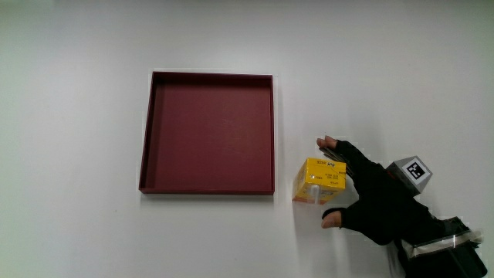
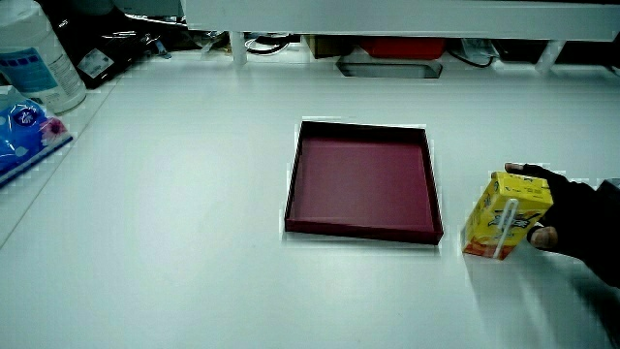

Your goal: Pick ice redtea

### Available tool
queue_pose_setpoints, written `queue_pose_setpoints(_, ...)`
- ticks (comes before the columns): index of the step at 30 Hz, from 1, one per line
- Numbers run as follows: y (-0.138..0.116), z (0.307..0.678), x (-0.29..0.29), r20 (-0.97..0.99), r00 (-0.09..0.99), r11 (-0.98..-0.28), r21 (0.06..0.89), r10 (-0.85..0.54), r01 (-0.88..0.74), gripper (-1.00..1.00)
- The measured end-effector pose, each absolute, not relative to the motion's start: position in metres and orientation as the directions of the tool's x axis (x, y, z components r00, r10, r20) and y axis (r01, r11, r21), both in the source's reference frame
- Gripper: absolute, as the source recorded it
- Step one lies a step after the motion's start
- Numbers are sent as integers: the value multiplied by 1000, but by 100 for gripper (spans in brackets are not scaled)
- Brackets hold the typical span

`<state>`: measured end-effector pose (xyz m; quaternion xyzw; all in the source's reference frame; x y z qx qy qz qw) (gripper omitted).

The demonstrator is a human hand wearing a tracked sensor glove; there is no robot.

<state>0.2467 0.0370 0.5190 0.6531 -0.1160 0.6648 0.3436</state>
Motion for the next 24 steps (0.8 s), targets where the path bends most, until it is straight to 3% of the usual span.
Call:
queue_pose_setpoints(8, 36, 519, 241, 949, 65, -736, 281, 308, -615, 0)
queue_pose_setpoints(17, 38, 519, 250, 966, -15, -829, 214, 258, -517, 32)
queue_pose_setpoints(24, 40, 522, 253, 972, -41, -861, 184, 231, -475, 57)
